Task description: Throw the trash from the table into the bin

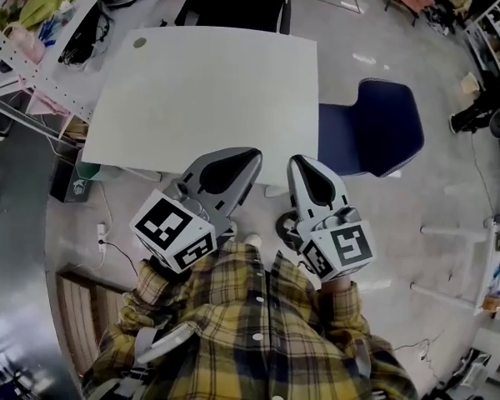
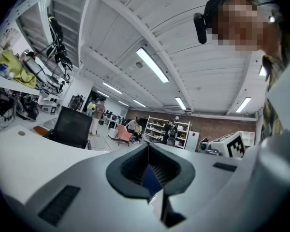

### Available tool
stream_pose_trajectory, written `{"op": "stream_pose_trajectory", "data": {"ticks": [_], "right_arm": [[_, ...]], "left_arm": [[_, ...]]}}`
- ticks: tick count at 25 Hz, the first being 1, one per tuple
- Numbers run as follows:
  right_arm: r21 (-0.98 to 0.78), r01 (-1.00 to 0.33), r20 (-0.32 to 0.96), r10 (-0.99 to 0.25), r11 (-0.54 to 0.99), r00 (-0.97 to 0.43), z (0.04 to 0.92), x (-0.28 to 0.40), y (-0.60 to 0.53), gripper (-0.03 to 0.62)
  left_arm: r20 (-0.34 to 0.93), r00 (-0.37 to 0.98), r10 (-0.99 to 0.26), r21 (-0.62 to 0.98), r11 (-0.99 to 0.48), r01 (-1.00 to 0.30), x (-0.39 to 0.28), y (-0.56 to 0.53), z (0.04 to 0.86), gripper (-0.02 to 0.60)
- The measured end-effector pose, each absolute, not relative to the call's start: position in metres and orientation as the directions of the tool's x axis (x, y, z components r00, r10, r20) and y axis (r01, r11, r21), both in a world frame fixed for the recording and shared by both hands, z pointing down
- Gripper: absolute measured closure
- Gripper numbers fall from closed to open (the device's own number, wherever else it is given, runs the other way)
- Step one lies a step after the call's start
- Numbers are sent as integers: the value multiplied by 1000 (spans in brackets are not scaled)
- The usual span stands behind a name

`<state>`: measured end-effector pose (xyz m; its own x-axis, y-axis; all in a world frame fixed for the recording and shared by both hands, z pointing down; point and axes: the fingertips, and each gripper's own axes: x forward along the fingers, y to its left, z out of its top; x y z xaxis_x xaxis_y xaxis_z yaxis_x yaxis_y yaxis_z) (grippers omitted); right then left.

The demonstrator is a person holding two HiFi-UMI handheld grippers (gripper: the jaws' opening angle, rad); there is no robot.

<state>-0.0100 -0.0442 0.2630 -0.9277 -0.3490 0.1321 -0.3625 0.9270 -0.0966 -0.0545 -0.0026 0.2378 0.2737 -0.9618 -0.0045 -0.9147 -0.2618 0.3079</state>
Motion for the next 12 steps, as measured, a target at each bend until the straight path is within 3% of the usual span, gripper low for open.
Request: {"op": "stream_pose_trajectory", "data": {"ticks": [12], "right_arm": [[-77, -279, 167, -263, 957, -950, 262, -53, -16, 595]], "left_arm": [[2, 217, -976, 319, -205, -925, -92, 29, 243, 571]]}}
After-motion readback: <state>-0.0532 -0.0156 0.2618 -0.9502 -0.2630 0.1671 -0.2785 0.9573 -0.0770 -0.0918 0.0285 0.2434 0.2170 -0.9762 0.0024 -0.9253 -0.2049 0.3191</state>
